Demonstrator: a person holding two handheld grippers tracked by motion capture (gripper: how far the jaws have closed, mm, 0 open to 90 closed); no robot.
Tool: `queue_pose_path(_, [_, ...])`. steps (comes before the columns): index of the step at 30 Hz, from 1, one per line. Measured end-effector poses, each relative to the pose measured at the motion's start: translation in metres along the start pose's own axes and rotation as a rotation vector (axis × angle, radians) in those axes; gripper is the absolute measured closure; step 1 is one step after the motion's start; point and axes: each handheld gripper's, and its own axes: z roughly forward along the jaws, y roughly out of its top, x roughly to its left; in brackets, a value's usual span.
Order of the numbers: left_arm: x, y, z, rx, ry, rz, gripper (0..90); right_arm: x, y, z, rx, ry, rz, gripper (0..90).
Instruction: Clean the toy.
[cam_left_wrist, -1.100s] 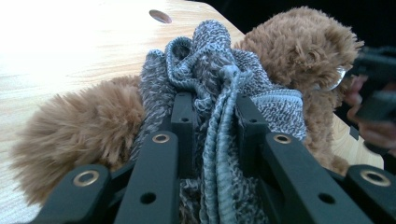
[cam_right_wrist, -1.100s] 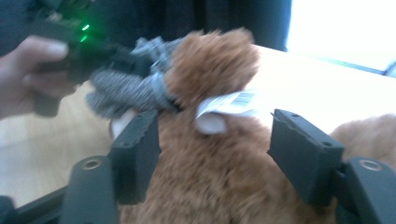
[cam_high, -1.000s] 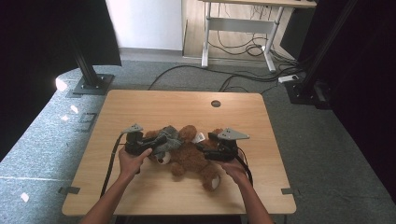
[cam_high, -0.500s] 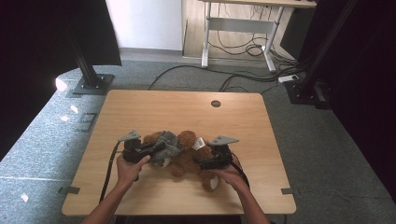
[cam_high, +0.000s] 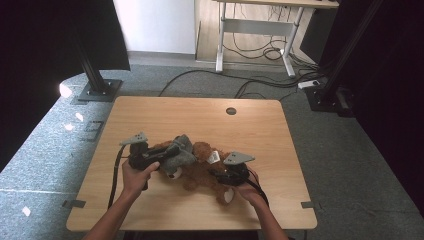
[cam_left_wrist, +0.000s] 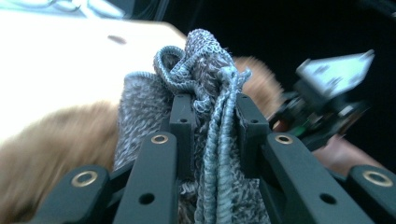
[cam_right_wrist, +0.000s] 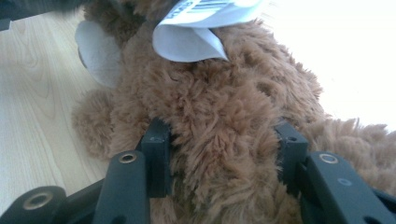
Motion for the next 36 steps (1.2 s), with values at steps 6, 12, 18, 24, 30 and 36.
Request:
queue_pose_path(6, [-0.015, 0.039, 0.029, 0.002, -0.051, 0.021, 72.3, 0.001, -0.001, -0.001, -0.003, 0.003, -0.016, 52.3])
queue_pose_path(12, [-0.006, 0.029, 0.083, 0.189, -0.001, -0.013, 71.9, 0.005, -0.001, 0.000, -0.010, 0.009, -0.056, 52.7])
queue_pose_path(18, [0.016, 0.004, 0.056, 0.181, 0.075, -0.047, 72.2, 0.002, -0.005, -0.001, -0.016, 0.006, -0.037, 54.2])
queue_pose_path(24, [0.050, -0.021, 0.017, 0.097, 0.020, -0.188, 72.3, 0.006, -0.005, -0.001, -0.019, 0.002, -0.062, 54.8])
queue_pose_path(30, [0.065, -0.029, -0.018, 0.027, 0.053, -0.233, 72.4, 0.007, -0.007, -0.002, -0.029, 0.006, -0.060, 55.7])
queue_pose_path(36, [0.059, -0.023, -0.033, 0.037, 0.130, -0.169, 72.5, 0.006, -0.007, -0.003, -0.033, 0.009, -0.060, 55.7])
